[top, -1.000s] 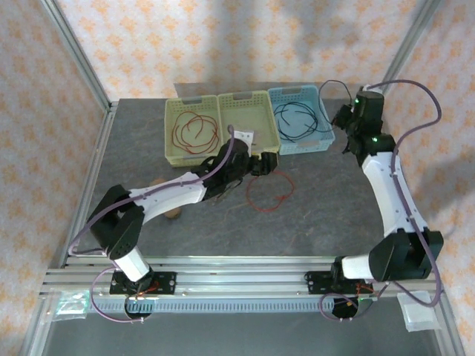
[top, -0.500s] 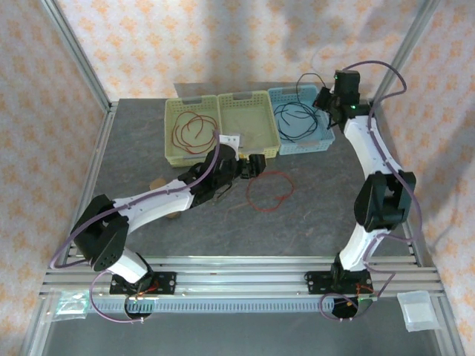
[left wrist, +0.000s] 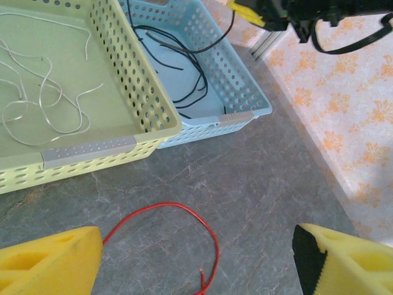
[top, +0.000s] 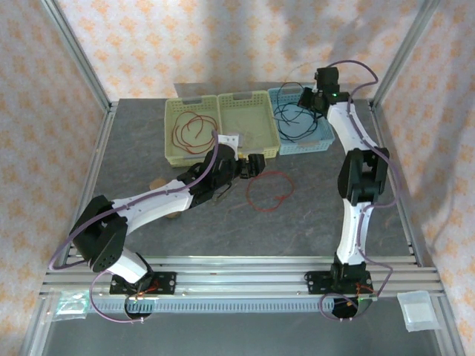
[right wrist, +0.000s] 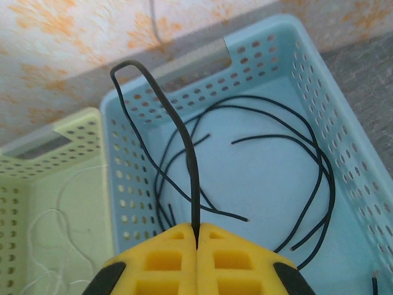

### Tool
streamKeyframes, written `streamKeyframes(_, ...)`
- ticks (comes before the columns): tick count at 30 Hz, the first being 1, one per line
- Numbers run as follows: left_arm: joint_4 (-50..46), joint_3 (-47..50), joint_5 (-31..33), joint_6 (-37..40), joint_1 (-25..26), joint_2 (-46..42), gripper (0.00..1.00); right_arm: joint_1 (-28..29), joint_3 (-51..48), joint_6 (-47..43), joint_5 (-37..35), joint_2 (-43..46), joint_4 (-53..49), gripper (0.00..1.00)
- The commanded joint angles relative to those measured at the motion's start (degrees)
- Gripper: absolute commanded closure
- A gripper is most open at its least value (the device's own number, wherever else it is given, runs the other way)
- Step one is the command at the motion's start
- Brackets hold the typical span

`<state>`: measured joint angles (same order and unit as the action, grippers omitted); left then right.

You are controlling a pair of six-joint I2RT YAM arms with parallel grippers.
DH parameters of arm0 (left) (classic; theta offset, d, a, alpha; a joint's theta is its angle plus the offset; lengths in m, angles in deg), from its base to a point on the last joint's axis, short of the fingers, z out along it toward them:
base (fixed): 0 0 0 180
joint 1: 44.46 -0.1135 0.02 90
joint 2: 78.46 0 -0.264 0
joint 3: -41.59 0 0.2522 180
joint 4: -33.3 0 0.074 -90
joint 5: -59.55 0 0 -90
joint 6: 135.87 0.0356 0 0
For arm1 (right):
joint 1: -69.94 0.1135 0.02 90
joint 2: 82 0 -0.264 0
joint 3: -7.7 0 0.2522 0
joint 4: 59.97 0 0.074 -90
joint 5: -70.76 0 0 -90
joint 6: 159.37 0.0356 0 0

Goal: Untangle the cables

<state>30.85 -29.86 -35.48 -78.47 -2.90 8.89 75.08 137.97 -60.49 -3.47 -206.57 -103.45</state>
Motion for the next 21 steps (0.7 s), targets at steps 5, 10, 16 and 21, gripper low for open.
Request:
streamKeyframes(5,-1.4,-0.8,0.4,-0.6,-0.5,-0.6,0.19,0.0,5.5,-1.5,-5.3,-8.4,-5.6,1.00)
streamKeyframes(10,-3.4,-1.9,0.2,-0.7,-0.4,0.7,0.19,0.0,6.0,-2.4,-9.5,-11.0,-6.6,0.95)
streamKeyframes(16,-6.3,-4.1,0.2,0.3,-0.2,3.1,0.18,-0.1,6.2,-2.9,-12.1,-9.4,-6.2,0.83)
streamKeyframes(21,-9.7,-6.6,0.7,1.3,0.3,5.6,0.18,-0.1,5.9,-2.8,-14.0,-6.3,-6.5,0.73)
